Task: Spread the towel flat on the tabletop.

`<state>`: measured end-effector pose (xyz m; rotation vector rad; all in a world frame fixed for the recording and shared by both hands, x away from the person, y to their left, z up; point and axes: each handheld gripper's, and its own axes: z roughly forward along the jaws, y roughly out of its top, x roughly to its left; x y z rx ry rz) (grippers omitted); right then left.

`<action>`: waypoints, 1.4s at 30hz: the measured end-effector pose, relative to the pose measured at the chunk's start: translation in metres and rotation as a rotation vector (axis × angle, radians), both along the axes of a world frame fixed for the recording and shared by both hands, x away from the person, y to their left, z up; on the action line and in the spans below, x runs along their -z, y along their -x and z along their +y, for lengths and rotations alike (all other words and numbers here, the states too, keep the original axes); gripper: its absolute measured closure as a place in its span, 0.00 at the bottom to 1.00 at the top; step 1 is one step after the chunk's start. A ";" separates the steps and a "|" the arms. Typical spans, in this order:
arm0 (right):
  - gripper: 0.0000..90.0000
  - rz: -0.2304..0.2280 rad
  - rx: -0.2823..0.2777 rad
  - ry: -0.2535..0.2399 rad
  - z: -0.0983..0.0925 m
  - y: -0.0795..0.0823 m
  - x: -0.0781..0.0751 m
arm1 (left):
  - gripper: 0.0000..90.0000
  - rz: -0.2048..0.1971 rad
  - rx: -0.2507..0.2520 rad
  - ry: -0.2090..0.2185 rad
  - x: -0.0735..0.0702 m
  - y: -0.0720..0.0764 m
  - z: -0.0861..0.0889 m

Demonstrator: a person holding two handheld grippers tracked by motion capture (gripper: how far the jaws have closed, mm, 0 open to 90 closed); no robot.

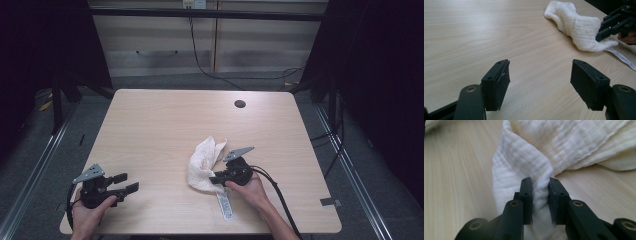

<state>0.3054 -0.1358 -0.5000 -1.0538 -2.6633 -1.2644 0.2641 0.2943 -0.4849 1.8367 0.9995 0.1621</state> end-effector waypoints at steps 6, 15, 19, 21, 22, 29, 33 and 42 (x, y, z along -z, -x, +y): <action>0.79 0.018 -0.024 -0.006 -0.004 0.020 -0.001 | 0.34 0.002 -0.002 0.013 -0.001 0.001 0.001; 0.66 0.004 -0.038 -0.003 -0.008 0.034 -0.003 | 0.34 0.005 0.010 -0.001 0.000 0.000 -0.001; 0.58 0.002 -0.034 0.007 -0.009 0.034 -0.005 | 0.34 0.005 0.008 -0.001 0.000 0.000 -0.001; 0.51 -0.006 -0.031 -0.005 -0.011 0.033 -0.008 | 0.34 0.006 0.008 -0.003 0.001 0.000 -0.001; 0.49 -0.009 -0.025 -0.011 -0.013 0.032 -0.010 | 0.34 0.007 0.009 -0.004 0.001 0.000 -0.001; 0.48 -0.036 0.023 -0.058 -0.025 0.022 -0.021 | 0.33 0.009 0.013 -0.007 0.001 0.000 -0.001; 0.56 -0.038 0.065 -0.065 -0.032 0.011 -0.021 | 0.33 0.009 0.014 -0.010 0.001 -0.001 -0.001; 0.72 -0.063 0.160 -0.049 -0.044 -0.037 -0.033 | 0.33 0.010 0.016 -0.007 0.001 -0.001 -0.001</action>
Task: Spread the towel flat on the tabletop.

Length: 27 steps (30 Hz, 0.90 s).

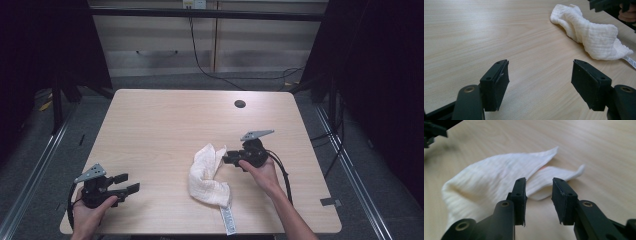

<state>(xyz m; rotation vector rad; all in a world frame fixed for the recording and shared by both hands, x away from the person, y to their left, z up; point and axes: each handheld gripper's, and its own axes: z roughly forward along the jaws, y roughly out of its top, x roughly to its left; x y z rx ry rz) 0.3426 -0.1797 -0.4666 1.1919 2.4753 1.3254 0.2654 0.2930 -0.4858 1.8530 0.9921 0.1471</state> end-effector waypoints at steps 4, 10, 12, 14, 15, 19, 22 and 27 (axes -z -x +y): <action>0.72 0.010 0.024 -0.002 -0.001 -0.015 0.000 | 0.33 -0.001 0.004 -0.007 0.000 0.000 0.000; 0.67 0.033 0.074 0.032 0.006 -0.042 0.005 | 0.33 0.000 0.007 -0.012 0.000 0.001 0.000; 0.66 0.049 0.078 0.012 0.005 -0.047 0.008 | 0.33 -0.001 0.008 -0.012 0.000 0.001 0.001; 0.65 0.054 0.088 0.016 0.005 -0.049 0.009 | 0.33 -0.002 0.009 -0.010 0.000 0.001 0.001; 0.64 0.069 0.082 0.017 0.005 -0.051 0.014 | 0.33 0.001 0.005 -0.010 0.000 0.001 0.001; 0.65 0.099 0.085 0.012 0.006 -0.052 0.019 | 0.33 0.001 0.004 -0.005 0.000 0.001 0.001; 0.71 0.108 0.076 0.012 0.009 -0.052 0.022 | 0.33 0.001 0.002 -0.004 0.000 0.001 0.001; 0.90 0.114 0.062 0.022 0.013 -0.051 0.024 | 0.33 0.000 0.003 -0.008 0.000 0.001 0.001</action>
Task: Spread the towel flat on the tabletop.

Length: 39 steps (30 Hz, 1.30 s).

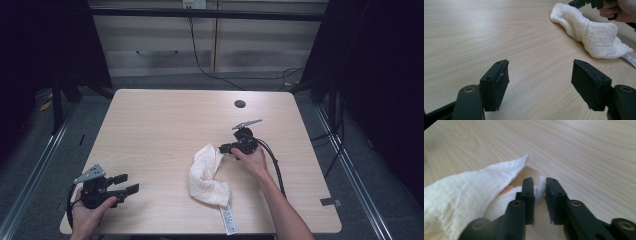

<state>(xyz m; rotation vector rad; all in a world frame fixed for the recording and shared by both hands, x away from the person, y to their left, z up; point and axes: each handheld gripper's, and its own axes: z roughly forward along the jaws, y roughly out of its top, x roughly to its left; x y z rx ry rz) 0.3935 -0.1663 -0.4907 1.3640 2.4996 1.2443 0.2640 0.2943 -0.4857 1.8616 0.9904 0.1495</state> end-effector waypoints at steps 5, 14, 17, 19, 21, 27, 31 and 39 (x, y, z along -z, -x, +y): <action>0.98 -0.024 0.004 -0.015 -0.001 0.002 -0.005 | 0.33 -0.003 0.000 -0.002 0.000 0.001 0.000; 0.99 -0.108 0.012 -0.050 -0.011 0.007 -0.041 | 0.33 -0.003 0.002 -0.011 0.000 0.000 0.000; 0.99 -0.132 0.011 -0.060 -0.012 0.007 -0.051 | 0.33 0.000 0.000 -0.005 0.000 0.000 0.000; 0.99 -0.152 0.012 -0.060 -0.011 0.008 -0.062 | 0.33 0.001 0.002 -0.006 0.000 -0.001 -0.001; 0.99 -0.170 0.008 -0.066 -0.011 0.007 -0.072 | 0.33 0.001 0.001 -0.009 0.000 -0.001 -0.001; 0.99 -0.238 0.004 -0.071 -0.012 0.007 -0.108 | 0.33 -0.001 0.005 -0.007 0.000 -0.001 0.000; 0.99 -0.271 0.000 -0.074 -0.013 0.007 -0.126 | 0.33 -0.002 0.003 -0.007 0.000 -0.002 0.000; 0.99 -0.364 -0.023 -0.093 -0.008 0.016 -0.174 | 0.33 -0.003 -0.004 -0.008 0.000 -0.002 0.000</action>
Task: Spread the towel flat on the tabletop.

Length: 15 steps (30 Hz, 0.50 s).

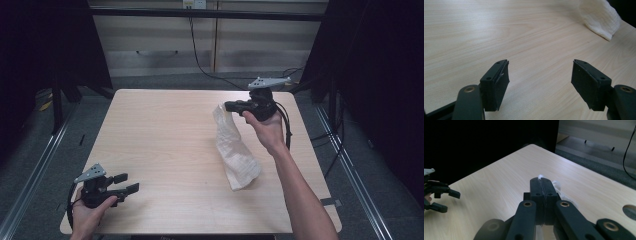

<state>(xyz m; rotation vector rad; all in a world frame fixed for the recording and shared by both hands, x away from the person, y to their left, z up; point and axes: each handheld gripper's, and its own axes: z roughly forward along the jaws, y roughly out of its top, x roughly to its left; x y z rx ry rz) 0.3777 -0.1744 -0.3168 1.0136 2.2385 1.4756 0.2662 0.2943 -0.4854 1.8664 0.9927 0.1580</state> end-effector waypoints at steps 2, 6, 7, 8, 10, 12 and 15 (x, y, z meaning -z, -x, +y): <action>0.99 -0.023 -0.018 -0.006 0.003 0.005 -0.008 | 0.33 0.000 0.000 -0.002 0.001 -0.001 0.000; 0.99 -0.036 -0.053 -0.020 0.011 0.014 -0.008 | 0.33 -0.002 0.002 -0.007 0.000 0.000 -0.001; 0.99 -0.029 -0.060 -0.017 0.012 0.015 -0.005 | 0.33 -0.002 0.002 -0.007 0.000 0.000 -0.001; 0.99 -0.017 -0.072 -0.021 0.014 0.016 0.001 | 0.33 0.004 0.001 -0.009 0.001 -0.001 -0.001; 0.99 0.007 -0.089 -0.019 0.019 0.020 0.018 | 0.32 0.007 -0.004 -0.008 0.001 -0.001 0.000; 0.99 0.018 -0.097 -0.024 0.021 0.022 0.024 | 0.32 0.007 -0.003 -0.008 0.001 -0.001 0.000; 0.99 0.074 -0.113 -0.025 0.025 0.028 0.057 | 0.32 0.010 -0.003 -0.007 0.001 -0.001 0.000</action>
